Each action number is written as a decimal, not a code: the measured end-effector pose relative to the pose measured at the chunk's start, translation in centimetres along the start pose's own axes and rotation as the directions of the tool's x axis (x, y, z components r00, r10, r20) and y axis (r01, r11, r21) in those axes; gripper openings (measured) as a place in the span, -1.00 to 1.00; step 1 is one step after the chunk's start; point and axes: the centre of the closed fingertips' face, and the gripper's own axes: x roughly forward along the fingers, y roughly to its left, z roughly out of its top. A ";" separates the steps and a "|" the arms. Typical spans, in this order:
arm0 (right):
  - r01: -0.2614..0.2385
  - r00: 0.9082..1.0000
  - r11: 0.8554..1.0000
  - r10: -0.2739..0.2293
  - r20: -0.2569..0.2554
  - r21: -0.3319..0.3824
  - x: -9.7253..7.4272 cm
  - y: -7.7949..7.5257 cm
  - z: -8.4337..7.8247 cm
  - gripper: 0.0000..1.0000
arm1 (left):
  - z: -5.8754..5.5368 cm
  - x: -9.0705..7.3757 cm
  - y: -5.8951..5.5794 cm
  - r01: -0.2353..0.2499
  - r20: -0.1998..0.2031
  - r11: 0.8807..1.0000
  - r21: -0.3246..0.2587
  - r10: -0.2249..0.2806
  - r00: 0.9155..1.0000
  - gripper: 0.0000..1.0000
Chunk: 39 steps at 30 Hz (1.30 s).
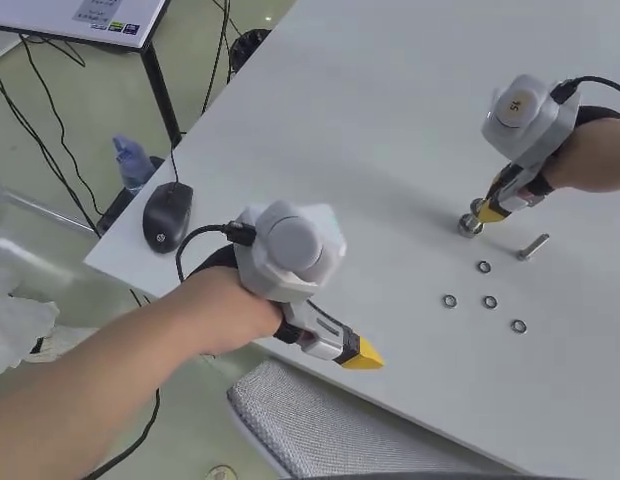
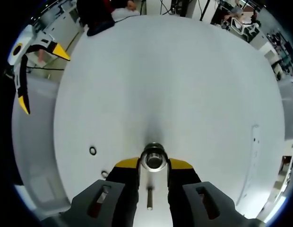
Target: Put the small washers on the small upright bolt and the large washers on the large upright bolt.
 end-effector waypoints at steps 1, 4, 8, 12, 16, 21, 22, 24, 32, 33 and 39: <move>0.001 1.000 1.000 -0.001 -0.003 -0.006 0.3 0.0 -0.1 -0.56 | 0.0 0.0 0.0 0.001 0.000 1.000 0.000 -0.001 1.000 0.97; 0.001 1.000 1.000 -0.001 -0.009 -0.012 0.6 0.0 -0.1 -0.56 | 0.1 0.0 0.0 0.001 0.003 1.000 -0.002 -0.001 1.000 0.96; 0.004 1.000 1.000 -0.004 -0.014 -0.021 1.2 0.2 -0.1 -0.56 | 0.0 0.0 0.0 0.000 0.005 1.000 -0.008 0.000 1.000 0.96; 0.004 1.000 1.000 -0.005 -0.020 -0.027 1.7 0.3 -0.1 -0.56 | -0.1 -0.1 0.0 -0.001 0.002 1.000 -0.008 0.001 1.000 0.95; 0.010 0.999 0.999 -0.011 -0.030 -0.032 2.4 0.3 -0.3 -0.56 | -0.4 0.0 0.0 0.003 -0.005 1.000 -0.013 -0.003 1.000 0.93; 0.007 0.999 0.999 -0.008 -0.038 -0.035 2.7 0.7 -0.3 -0.55 | -0.7 0.0 -0.2 0.007 -0.009 1.000 -0.018 -0.007 1.000 0.91; 0.007 0.999 0.999 -0.009 -0.041 -0.037 2.7 0.8 -0.3 -0.55 | -0.7 -0.1 -0.2 0.006 -0.011 1.000 -0.018 -0.007 1.000 0.91; 0.010 0.999 0.999 -0.012 -0.043 -0.041 2.7 1.0 -0.4 -0.55 | -0.8 -0.1 -0.1 0.006 -0.012 1.000 -0.020 -0.007 1.000 0.91; 0.015 0.999 0.998 -0.018 -0.041 -0.056 2.6 1.1 -0.4 -0.55 | -0.8 -0.2 -0.1 0.009 -0.019 1.000 -0.016 -0.010 1.000 0.87; 0.014 0.999 0.998 -0.016 -0.039 -0.054 2.6 1.2 -0.4 -0.55 | -0.8 -0.1 -0.2 0.011 -0.022 1.000 -0.016 -0.011 1.000 0.86; 0.004 0.999 0.999 -0.006 -0.042 -0.052 2.8 0.9 -0.7 -0.53 | -1.0 0.0 -0.5 0.024 -0.027 1.000 -0.012 -0.024 0.999 0.84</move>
